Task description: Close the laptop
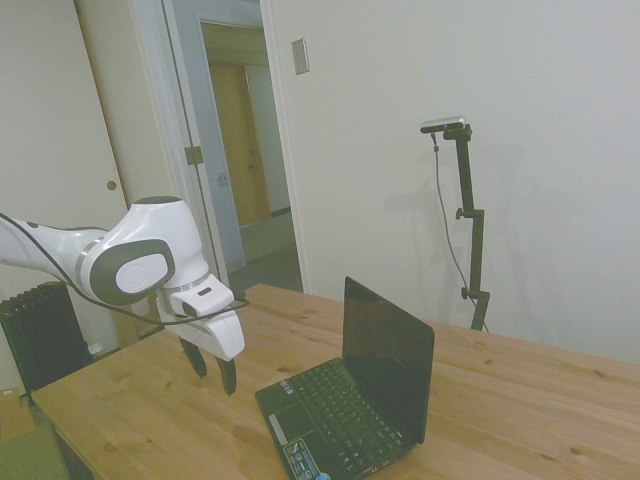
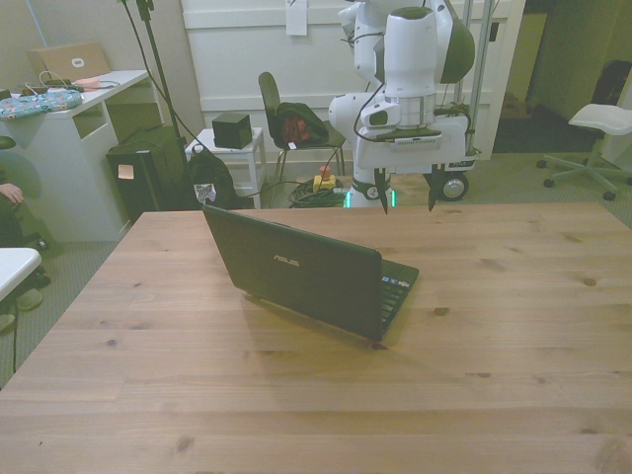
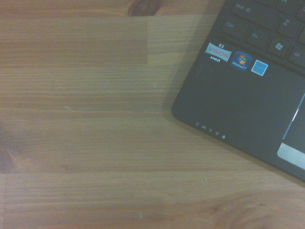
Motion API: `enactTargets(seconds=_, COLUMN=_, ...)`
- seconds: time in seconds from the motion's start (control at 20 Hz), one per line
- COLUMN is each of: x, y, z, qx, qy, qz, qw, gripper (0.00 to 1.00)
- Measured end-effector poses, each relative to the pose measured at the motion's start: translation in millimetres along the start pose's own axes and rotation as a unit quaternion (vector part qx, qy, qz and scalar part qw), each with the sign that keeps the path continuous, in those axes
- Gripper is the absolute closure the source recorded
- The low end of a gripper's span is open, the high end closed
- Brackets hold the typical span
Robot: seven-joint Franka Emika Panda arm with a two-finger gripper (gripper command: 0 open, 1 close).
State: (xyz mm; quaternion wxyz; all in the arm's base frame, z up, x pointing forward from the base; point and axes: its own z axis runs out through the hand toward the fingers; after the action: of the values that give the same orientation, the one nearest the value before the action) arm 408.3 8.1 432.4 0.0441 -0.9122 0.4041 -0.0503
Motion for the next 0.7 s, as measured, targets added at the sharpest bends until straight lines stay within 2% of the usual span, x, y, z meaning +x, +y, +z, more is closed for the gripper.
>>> enactTargets(seconds=0.15, x=1.7, y=-0.1, z=-0.7, qx=-0.006, qy=0.007, qz=-0.005, qw=0.9999, gripper=0.00)
enactTargets(seconds=0.3, x=19.5, y=2.3, z=-17.3, qx=-0.006, qy=0.033, qz=0.003, qw=0.9994, gripper=0.00)
enactTargets(seconds=0.45, x=52.8, y=12.7, z=-51.2, qx=0.008, qy=0.061, qz=0.031, qw=0.9976, gripper=0.00)
enactTargets(seconds=0.7, x=108.9, y=36.5, z=-124.6, qx=0.023, qy=0.097, qz=0.082, qw=0.9916, gripper=0.00)
